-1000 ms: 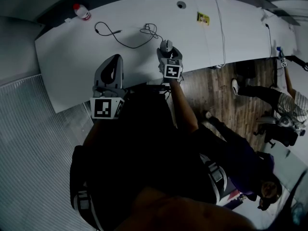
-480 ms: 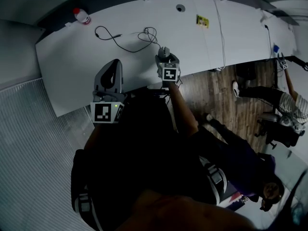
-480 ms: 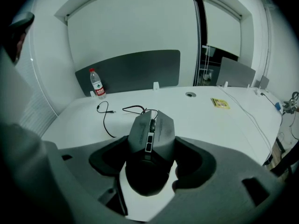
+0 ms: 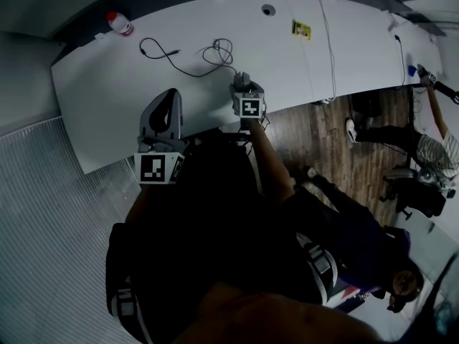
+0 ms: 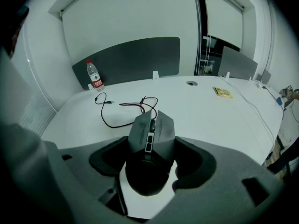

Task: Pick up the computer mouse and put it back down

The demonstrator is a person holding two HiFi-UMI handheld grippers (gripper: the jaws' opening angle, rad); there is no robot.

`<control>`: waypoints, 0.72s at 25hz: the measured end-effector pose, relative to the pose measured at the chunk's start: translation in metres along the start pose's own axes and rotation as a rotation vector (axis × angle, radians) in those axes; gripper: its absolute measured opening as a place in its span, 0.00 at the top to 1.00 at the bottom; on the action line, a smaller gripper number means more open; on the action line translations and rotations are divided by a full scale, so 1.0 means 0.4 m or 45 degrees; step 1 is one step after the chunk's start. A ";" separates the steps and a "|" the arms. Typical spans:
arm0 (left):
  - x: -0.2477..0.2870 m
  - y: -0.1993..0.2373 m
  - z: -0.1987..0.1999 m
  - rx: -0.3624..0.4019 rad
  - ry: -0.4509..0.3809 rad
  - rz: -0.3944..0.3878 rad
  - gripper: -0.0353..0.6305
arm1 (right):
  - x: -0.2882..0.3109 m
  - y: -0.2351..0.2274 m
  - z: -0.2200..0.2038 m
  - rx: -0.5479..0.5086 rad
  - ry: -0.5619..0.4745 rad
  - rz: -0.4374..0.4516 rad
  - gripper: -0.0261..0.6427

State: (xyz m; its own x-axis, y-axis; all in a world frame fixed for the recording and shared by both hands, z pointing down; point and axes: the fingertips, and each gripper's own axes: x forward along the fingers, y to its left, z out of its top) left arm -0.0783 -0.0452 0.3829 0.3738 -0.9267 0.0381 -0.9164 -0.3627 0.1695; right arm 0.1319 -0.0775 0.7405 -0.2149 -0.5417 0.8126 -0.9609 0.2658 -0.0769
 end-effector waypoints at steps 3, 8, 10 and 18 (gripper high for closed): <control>0.005 0.002 -0.003 -0.002 -0.003 0.000 0.94 | 0.020 -0.008 -0.030 0.030 0.052 0.000 0.52; 0.009 0.008 -0.011 0.005 0.017 0.005 0.94 | 0.043 0.001 -0.038 0.051 0.059 0.032 0.52; 0.013 0.008 -0.015 0.004 0.022 0.007 0.94 | 0.050 -0.001 -0.043 0.048 0.074 0.030 0.52; 0.027 0.000 -0.018 -0.006 0.020 0.007 0.94 | 0.082 -0.006 -0.081 0.068 0.136 0.046 0.52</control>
State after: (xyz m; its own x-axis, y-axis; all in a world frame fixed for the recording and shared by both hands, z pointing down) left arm -0.0732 -0.0544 0.3905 0.3707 -0.9272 0.0544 -0.9179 -0.3568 0.1735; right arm 0.1328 -0.0700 0.7861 -0.2328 -0.4436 0.8655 -0.9613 0.2395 -0.1358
